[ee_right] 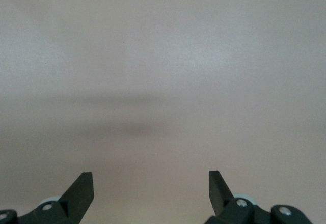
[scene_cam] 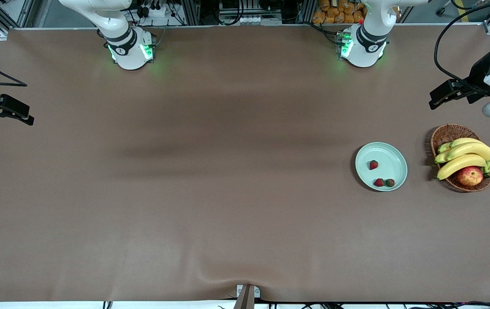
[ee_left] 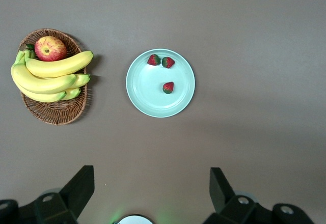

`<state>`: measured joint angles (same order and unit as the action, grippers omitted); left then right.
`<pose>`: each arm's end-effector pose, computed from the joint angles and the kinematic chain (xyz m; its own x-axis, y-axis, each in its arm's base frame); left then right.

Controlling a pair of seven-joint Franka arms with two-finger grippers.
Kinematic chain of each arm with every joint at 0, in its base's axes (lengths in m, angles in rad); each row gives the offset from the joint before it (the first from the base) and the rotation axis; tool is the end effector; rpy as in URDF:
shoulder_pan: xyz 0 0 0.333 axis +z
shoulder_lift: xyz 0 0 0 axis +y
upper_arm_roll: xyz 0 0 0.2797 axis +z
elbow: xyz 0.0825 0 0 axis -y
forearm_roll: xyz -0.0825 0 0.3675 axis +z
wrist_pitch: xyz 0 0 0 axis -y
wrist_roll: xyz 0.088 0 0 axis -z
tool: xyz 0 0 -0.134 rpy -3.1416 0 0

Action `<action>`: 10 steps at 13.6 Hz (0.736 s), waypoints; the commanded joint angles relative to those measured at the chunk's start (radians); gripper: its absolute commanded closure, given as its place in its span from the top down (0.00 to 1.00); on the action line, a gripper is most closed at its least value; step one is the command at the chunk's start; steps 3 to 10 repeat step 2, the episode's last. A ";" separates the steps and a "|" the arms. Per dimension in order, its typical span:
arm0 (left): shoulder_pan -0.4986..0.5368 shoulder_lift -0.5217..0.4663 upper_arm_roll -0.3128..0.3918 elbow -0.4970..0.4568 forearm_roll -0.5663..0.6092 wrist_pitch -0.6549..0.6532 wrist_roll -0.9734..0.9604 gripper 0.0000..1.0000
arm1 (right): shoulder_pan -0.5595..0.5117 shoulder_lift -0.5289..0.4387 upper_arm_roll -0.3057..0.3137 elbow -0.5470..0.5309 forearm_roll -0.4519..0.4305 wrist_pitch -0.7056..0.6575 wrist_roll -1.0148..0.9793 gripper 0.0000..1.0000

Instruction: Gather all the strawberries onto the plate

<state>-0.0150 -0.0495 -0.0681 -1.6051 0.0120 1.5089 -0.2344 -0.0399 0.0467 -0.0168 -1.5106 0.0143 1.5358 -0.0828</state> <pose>0.5147 -0.0419 0.5665 0.9875 0.1517 -0.0419 0.1508 -0.9882 -0.0258 0.5462 -0.0288 0.5602 0.9994 0.0266 -0.0203 0.0263 -0.9995 -0.0152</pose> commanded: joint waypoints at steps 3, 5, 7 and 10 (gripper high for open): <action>0.003 -0.009 0.007 0.024 -0.007 -0.012 0.027 1.00 | -0.008 0.001 0.008 0.013 0.018 -0.006 0.006 1.00; 0.003 -0.009 0.007 0.024 -0.007 -0.012 0.027 1.00 | -0.008 0.001 0.008 0.013 0.018 -0.006 0.006 1.00; 0.003 -0.009 0.007 0.024 -0.007 -0.012 0.027 1.00 | -0.008 0.001 0.008 0.013 0.018 -0.006 0.006 1.00; 0.003 -0.009 0.007 0.024 -0.007 -0.012 0.027 1.00 | -0.008 0.001 0.008 0.013 0.018 -0.006 0.006 1.00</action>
